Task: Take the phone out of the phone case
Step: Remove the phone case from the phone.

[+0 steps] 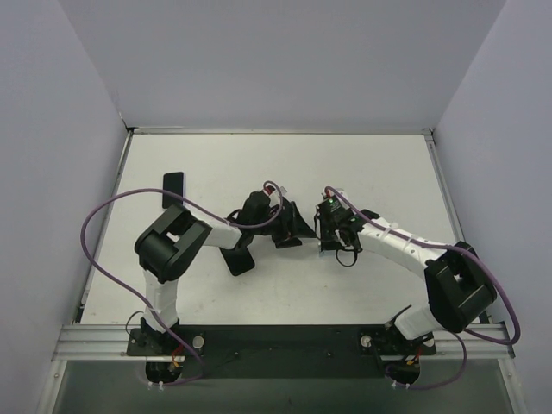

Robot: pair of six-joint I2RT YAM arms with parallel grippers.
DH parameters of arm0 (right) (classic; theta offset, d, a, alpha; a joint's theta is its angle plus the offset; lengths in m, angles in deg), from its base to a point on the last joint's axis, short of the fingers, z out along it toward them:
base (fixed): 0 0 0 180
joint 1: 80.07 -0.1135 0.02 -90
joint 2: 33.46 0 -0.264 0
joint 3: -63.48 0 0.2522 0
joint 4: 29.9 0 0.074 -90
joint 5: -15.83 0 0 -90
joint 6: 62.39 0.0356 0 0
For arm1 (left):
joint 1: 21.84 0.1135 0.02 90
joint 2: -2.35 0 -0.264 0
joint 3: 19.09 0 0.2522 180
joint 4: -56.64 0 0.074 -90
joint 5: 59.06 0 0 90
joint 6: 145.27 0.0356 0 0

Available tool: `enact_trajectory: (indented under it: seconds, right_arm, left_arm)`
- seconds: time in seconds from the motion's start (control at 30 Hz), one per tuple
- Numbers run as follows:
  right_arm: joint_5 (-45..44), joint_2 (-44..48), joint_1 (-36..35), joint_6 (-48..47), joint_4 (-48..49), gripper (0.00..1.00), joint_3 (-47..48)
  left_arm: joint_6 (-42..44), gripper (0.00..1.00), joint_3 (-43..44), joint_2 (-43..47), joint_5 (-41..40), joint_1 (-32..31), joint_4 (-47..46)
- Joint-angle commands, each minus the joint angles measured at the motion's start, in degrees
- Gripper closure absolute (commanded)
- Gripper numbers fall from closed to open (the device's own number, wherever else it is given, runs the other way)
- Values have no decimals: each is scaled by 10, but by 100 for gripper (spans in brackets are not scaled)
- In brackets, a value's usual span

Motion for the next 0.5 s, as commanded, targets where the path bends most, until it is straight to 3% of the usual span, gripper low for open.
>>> enact_trajectory:
  seconds: [0.0,0.27,0.47]
  right_arm:
    - [59,-52,-8,4,42,100,-15]
    - [77,-59,-9,3,53,100,-14]
    - [88,-63,-9,4,53,100,-12]
  left_arm:
    - [71,11,53,9,-47,-10,84]
    - [73,13,62,-3,-56,-16,61]
    - [108,18,89,-14,-57,-23,107]
